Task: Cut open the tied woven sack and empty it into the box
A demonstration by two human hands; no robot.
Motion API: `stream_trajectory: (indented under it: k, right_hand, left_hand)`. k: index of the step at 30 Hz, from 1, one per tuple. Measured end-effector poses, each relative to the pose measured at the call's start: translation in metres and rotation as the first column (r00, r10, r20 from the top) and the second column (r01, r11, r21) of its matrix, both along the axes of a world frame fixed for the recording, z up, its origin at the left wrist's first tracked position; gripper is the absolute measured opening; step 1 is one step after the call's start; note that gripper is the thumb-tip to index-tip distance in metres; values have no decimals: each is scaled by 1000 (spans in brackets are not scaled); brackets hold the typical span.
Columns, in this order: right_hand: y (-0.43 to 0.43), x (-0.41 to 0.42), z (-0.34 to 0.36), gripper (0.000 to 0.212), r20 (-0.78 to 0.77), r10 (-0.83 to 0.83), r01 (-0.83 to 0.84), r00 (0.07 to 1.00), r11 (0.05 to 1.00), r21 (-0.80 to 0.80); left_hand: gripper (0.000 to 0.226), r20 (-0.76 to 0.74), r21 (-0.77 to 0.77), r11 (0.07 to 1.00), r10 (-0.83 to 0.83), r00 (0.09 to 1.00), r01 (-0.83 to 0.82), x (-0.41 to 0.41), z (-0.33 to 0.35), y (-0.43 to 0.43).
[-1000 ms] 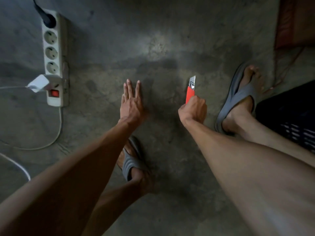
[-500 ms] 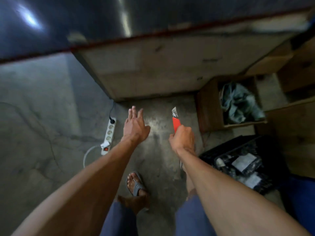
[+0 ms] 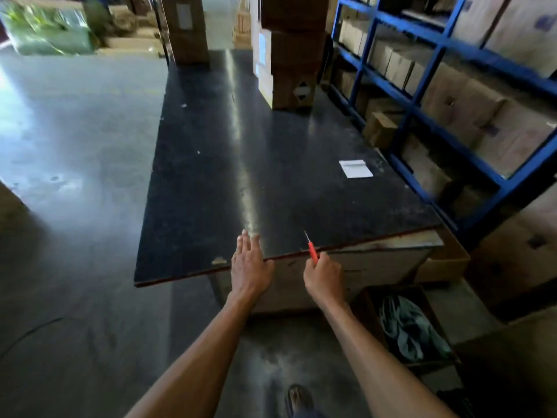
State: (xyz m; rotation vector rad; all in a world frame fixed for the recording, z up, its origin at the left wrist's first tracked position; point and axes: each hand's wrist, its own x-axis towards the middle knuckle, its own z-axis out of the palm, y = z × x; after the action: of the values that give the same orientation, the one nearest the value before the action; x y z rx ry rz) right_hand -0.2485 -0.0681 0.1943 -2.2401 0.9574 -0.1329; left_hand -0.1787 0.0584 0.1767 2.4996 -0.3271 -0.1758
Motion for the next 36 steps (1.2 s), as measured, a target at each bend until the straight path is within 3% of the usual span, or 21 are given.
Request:
stream_trajectory:
  k: [4,12,25,36]
  right_hand:
    - [-27,56,16,39,91,-30,22,995,996,84]
    - [-104,174,-17,27,124,72,-70,990,997,-27]
    - [-168,284,-134,23,-314,165,-232,935,954,-190]
    - [-162,291,-164,33,-413,176,-281,894,936,-210]
  left_hand:
    - [73,37,23,1000,-11,999,10,44,11,-26]
    - [73,-20,113,993,-13,1000,15,159,-23,-74]
    - [83,-319,313,950,104,942,1,246,-139,-106]
    - [89,-334,419,901,40,942,110,222,-177,-102]
